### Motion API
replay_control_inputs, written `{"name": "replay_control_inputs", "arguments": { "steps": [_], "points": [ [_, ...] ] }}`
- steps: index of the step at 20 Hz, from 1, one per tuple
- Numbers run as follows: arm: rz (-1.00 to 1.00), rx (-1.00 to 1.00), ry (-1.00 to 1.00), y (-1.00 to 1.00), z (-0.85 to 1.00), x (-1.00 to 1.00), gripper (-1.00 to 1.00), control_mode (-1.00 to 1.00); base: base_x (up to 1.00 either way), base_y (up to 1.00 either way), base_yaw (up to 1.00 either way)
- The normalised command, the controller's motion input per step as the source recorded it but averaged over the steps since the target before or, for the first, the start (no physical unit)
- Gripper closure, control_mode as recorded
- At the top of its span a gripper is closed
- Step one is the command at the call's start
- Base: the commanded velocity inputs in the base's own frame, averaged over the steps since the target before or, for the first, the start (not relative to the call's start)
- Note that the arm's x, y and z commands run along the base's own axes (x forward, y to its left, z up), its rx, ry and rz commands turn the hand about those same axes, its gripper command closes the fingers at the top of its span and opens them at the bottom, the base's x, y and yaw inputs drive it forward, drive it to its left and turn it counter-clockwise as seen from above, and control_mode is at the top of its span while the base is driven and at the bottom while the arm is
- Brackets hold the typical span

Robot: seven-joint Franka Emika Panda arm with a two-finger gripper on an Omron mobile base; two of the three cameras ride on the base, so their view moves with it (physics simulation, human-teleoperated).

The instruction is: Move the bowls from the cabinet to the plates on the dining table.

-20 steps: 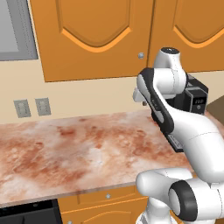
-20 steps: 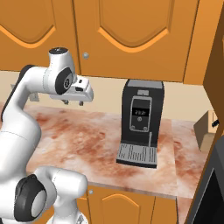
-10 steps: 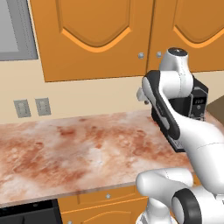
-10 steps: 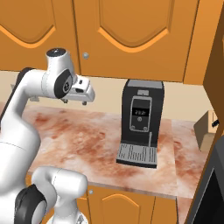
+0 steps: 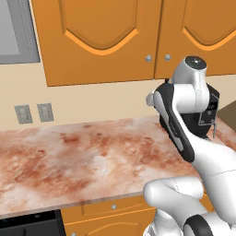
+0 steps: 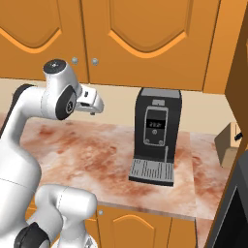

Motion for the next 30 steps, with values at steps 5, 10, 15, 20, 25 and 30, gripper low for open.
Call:
{"name": "replay_control_inputs", "arguments": {
  "steps": [5,10,15,20,25,30],
  "points": [
    [-0.01,0.03,-0.09,-0.04,0.21,0.00,-1.00,-1.00,0.00,0.00,0.00],
    [-0.02,0.01,-0.09,-0.02,0.23,0.00,-1.00,-1.00,0.00,0.00,0.00],
    [-0.03,0.00,-0.07,0.00,0.22,0.00,-1.00,-1.00,0.00,0.00,0.00],
    [-0.02,0.00,-0.06,-0.04,0.20,0.01,-1.00,-1.00,0.00,0.00,0.00],
    [0.00,0.00,-0.04,-0.04,0.23,0.07,-1.00,-1.00,0.00,0.00,0.00],
    [0.00,0.00,-0.02,-0.05,0.24,0.09,-1.00,-1.00,0.00,0.00,0.00]
  ]
}}
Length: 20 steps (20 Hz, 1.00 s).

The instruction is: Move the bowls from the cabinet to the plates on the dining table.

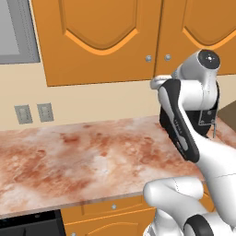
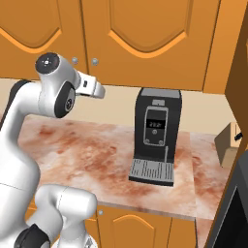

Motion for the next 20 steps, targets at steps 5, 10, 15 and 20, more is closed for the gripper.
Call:
{"name": "replay_control_inputs", "arguments": {
  "steps": [5,10,15,20],
  "points": [
    [0.00,0.00,-0.03,-0.08,0.27,0.06,-1.00,-1.00,0.00,0.00,0.00],
    [0.00,0.00,-0.05,-0.07,0.27,0.08,-1.00,-1.00,0.00,0.00,0.00],
    [0.00,0.00,-0.07,-0.06,0.23,0.05,-1.00,-1.00,0.00,0.00,0.00],
    [0.00,0.00,-0.07,-0.08,0.21,0.09,-1.00,-1.00,0.00,0.00,0.00]
  ]
}}
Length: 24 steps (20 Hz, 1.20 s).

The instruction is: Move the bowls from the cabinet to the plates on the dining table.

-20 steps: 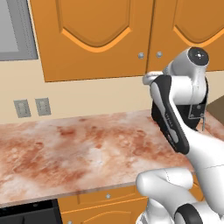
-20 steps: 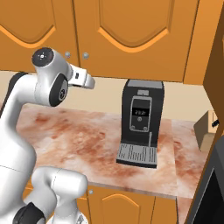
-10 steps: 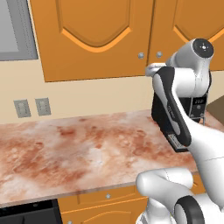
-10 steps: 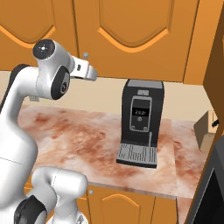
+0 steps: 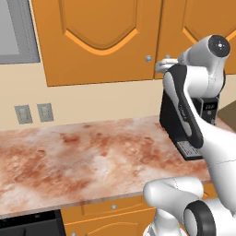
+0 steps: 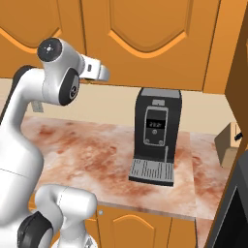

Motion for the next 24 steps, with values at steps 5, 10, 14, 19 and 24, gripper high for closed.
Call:
{"name": "replay_control_inputs", "arguments": {
  "steps": [5,10,14,19,24],
  "points": [
    [-0.01,0.00,-0.06,-0.04,0.16,0.17,-1.00,-1.00,0.00,0.00,0.00],
    [0.00,0.00,-0.05,0.00,0.17,0.14,-1.00,-1.00,0.00,0.00,0.00],
    [0.00,0.00,-0.05,0.00,0.20,0.07,-1.00,-1.00,0.00,0.00,0.00],
    [0.00,0.00,-0.03,0.00,0.13,0.06,-1.00,-1.00,0.00,0.00,0.00],
    [0.00,0.00,0.00,0.00,0.03,0.10,-1.00,-1.00,0.00,0.00,0.00]
  ]
}}
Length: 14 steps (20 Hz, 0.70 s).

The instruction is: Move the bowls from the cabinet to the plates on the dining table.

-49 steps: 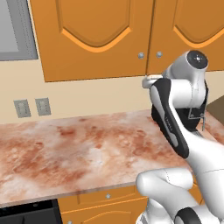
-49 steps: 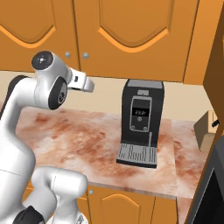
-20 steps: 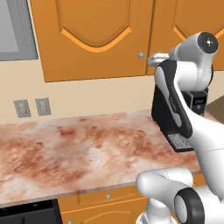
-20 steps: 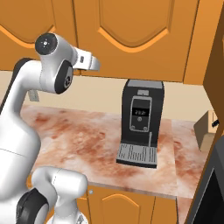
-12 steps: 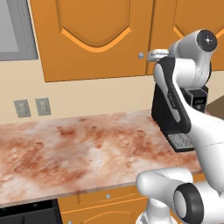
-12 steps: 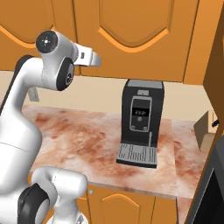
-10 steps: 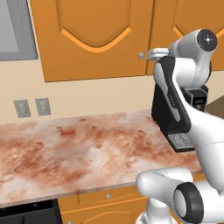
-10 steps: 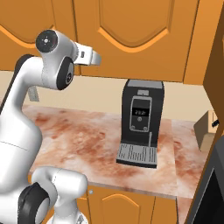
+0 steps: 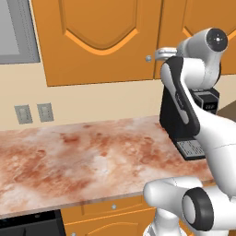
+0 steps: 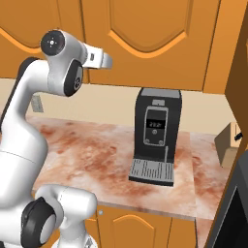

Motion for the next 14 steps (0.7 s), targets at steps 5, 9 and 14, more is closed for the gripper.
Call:
{"name": "replay_control_inputs", "arguments": {
  "steps": [5,9,14],
  "points": [
    [0.00,0.00,0.00,0.00,0.03,0.16,-1.00,-1.00,0.00,0.00,0.00],
    [0.00,0.00,0.00,0.00,0.00,0.15,-1.00,-1.00,0.00,0.00,0.00],
    [0.00,0.00,0.00,0.00,0.00,0.13,-1.00,-1.00,0.00,0.00,0.00]
  ]
}}
